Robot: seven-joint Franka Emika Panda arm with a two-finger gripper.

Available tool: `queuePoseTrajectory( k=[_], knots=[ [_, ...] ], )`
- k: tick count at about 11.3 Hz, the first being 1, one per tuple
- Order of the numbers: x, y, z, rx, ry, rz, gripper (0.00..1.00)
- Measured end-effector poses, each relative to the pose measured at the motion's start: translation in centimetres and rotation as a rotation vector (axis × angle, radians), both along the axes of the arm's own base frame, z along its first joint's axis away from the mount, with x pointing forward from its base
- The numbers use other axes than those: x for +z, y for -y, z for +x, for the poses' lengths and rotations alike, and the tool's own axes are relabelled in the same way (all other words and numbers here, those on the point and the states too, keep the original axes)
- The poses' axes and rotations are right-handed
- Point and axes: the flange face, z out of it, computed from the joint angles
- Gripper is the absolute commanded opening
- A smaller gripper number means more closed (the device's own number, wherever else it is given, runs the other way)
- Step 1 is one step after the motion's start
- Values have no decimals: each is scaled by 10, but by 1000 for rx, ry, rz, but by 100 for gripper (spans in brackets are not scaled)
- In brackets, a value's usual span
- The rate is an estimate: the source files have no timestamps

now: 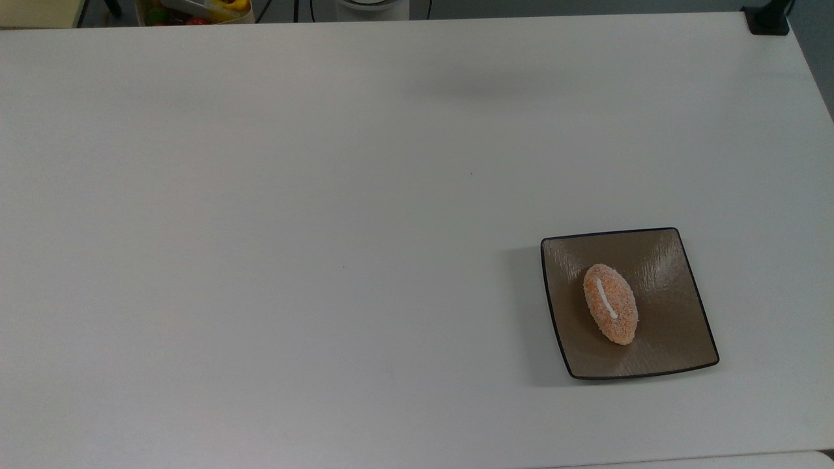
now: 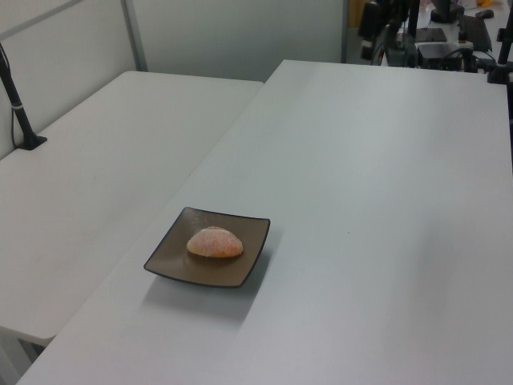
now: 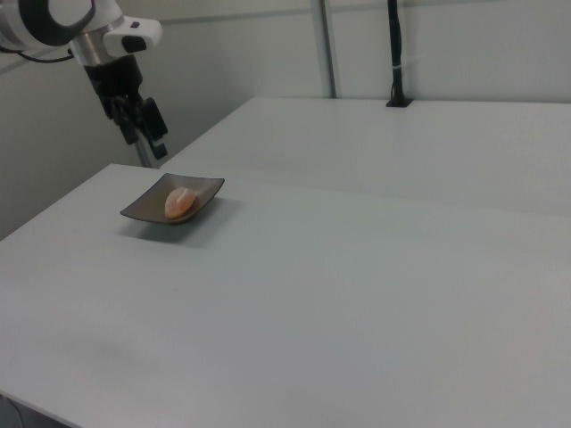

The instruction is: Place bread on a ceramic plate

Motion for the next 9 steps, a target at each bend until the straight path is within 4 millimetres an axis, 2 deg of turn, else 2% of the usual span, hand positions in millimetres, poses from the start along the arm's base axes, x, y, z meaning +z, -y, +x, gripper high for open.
queuePoseTrajectory(
  k=[2,4,9],
  knots=[
    [-8,21,-16,12,-53,-3,100],
    [-25,36,-15,97,-88,12,100],
    [-53,50,17,379,-7,-8,100]
  ],
)
